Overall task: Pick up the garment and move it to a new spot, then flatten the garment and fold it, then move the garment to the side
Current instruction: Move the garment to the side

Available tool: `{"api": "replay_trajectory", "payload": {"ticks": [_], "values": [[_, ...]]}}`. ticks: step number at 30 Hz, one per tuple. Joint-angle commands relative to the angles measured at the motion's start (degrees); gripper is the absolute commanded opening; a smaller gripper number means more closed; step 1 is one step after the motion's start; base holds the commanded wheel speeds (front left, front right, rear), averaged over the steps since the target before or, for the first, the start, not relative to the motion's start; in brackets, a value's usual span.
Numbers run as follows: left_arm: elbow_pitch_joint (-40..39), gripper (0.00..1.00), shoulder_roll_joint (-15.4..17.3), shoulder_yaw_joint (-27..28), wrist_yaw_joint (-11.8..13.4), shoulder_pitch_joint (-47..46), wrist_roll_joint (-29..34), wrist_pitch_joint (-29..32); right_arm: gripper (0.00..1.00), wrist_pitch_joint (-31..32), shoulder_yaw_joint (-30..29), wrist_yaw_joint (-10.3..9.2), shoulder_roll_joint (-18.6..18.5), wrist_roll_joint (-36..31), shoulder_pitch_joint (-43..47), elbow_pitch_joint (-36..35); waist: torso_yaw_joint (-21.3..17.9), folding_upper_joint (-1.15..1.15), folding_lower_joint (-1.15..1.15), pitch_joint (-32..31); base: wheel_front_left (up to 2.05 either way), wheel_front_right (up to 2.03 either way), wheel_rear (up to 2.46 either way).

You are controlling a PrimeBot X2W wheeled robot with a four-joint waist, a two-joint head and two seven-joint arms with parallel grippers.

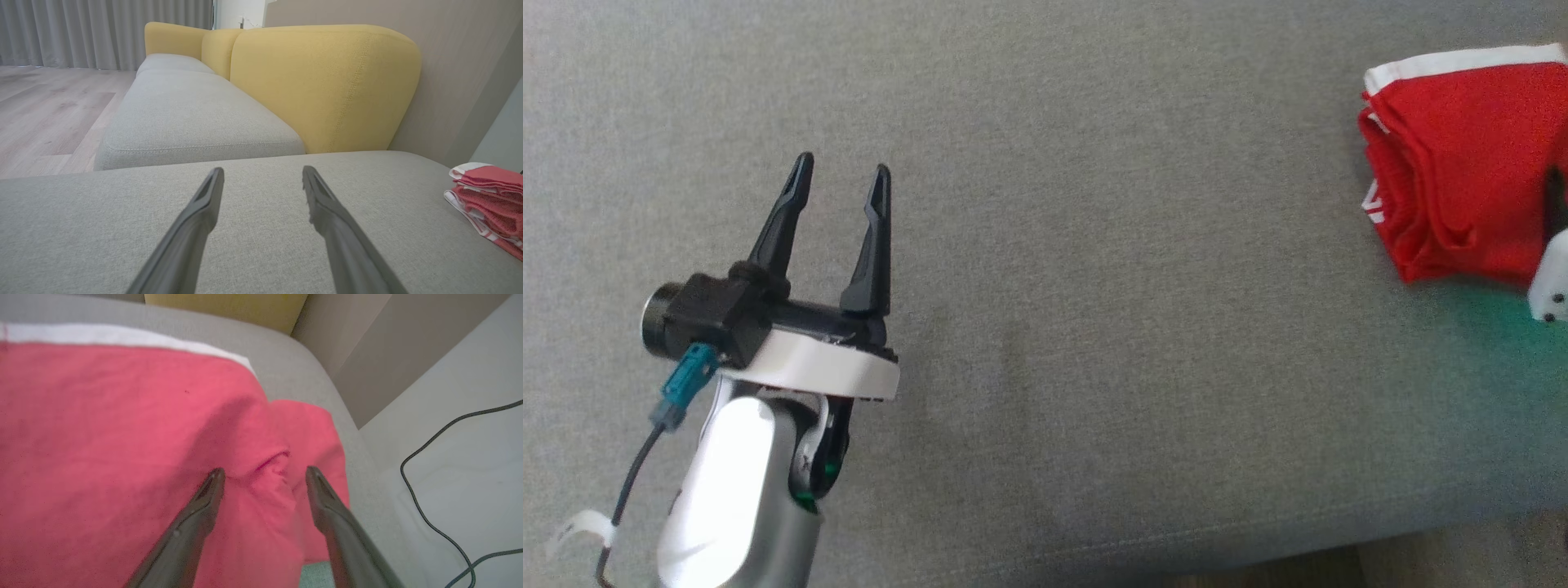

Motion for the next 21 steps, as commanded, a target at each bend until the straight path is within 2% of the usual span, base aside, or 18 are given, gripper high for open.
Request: {"api": "replay_trajectory", "payload": {"ticks": [1,6,11,17,21], "values": [[-1.4,1.0,0.7,2.3,-0.1,0.1,0.7,-0.7,1.0,-2.3,0.1,-0.05,0.4,0.2,-0.2,-3.2,-0.5,0.0,0.0,-1.4,0.0,0.0,0.0],[-0.7,1.0,1.3,2.8,0.1,2.2,0.8,-0.7,1.0,-7.6,0.9,-0.05,6.2,1.3,3.4,-11.2,-0.7,0.0,0.0,-4.5,0.0,0.0,0.0],[-0.4,1.0,1.6,3.3,0.8,4.2,0.9,-0.7,1.0,-10.0,3.5,-0.05,11.5,2.8,9.7,-20.9,0.5,0.0,0.0,-7.4,0.0,0.0,0.0],[-0.2,1.0,2.0,4.1,1.7,6.3,0.7,-0.7,1.0,-12.0,9.0,-0.05,14.6,5.4,15.8,-28.6,3.5,0.0,0.0,-10.2,0.0,0.0,0.0],[-0.1,1.0,2.3,4.5,2.1,7.1,0.6,-0.7,1.0,-12.7,11.7,-0.05,15.2,6.8,17.8,-30.1,5.3,0.0,0.0,-11.1,0.0,0.0,0.0]]}}
